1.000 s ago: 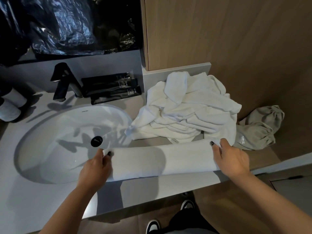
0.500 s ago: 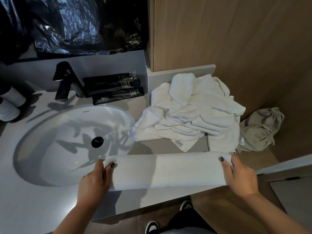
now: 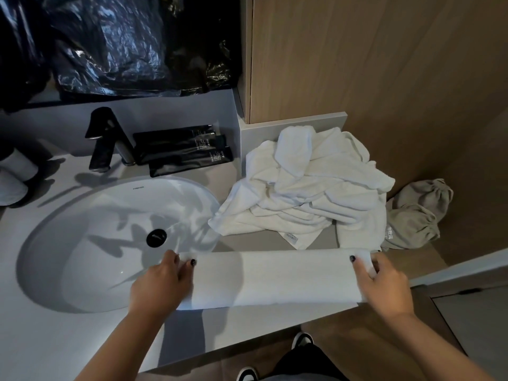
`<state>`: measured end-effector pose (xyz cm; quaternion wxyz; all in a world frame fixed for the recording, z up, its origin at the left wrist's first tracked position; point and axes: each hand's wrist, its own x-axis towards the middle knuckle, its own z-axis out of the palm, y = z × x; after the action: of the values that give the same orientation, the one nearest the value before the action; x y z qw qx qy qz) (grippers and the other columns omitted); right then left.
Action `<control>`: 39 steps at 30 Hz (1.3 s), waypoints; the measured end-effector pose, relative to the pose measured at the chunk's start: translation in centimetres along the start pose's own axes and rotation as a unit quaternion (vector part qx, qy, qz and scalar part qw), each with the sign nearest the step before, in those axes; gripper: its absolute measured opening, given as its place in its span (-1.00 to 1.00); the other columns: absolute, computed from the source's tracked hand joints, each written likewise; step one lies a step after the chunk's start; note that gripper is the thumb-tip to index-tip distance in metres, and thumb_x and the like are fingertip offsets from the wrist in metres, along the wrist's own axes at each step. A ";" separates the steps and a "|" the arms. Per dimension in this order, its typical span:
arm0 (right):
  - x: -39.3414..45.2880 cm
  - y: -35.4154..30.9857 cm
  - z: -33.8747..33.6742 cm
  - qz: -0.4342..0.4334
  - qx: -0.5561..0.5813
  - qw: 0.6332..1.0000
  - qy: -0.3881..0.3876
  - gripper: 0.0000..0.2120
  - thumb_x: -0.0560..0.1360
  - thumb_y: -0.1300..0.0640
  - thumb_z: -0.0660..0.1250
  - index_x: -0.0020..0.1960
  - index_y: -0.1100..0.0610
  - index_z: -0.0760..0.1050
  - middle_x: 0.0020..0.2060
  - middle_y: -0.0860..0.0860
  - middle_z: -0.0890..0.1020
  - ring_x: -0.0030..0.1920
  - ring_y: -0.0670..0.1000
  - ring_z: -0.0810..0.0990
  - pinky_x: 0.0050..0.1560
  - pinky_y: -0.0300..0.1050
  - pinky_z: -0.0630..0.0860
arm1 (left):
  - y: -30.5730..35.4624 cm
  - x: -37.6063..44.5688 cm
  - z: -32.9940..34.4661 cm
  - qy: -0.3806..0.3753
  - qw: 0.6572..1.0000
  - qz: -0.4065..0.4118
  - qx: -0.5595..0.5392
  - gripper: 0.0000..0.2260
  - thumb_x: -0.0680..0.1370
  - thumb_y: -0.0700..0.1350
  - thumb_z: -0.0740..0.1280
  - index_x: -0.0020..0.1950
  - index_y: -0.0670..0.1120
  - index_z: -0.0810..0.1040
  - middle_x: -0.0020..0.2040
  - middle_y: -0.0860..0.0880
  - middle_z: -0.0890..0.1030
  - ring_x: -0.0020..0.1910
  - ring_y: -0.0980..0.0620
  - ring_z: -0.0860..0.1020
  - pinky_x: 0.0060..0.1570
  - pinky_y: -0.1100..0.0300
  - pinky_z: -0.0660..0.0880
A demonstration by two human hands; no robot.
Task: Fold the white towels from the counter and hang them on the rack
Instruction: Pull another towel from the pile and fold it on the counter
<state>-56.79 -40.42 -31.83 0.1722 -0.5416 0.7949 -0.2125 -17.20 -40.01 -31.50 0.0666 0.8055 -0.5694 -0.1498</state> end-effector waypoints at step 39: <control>2.2 2.0 2.1 -0.340 -0.213 0.904 -0.147 -0.35 0.64 -0.20 -0.08 0.61 0.10 -0.11 0.59 -0.01 0.02 0.59 -0.01 -0.10 0.52 0.09 -0.05 | -2.8 2.0 2.6 -0.062 0.926 0.371 0.021 -0.43 0.64 0.18 0.07 0.60 -0.02 0.14 0.58 0.05 0.18 0.57 0.12 0.13 0.53 0.26 -0.06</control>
<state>-58.10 -42.16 -34.76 0.0848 -0.8276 0.5549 -0.0019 -14.92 -40.76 -35.04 0.0651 0.5268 -0.8338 -0.1518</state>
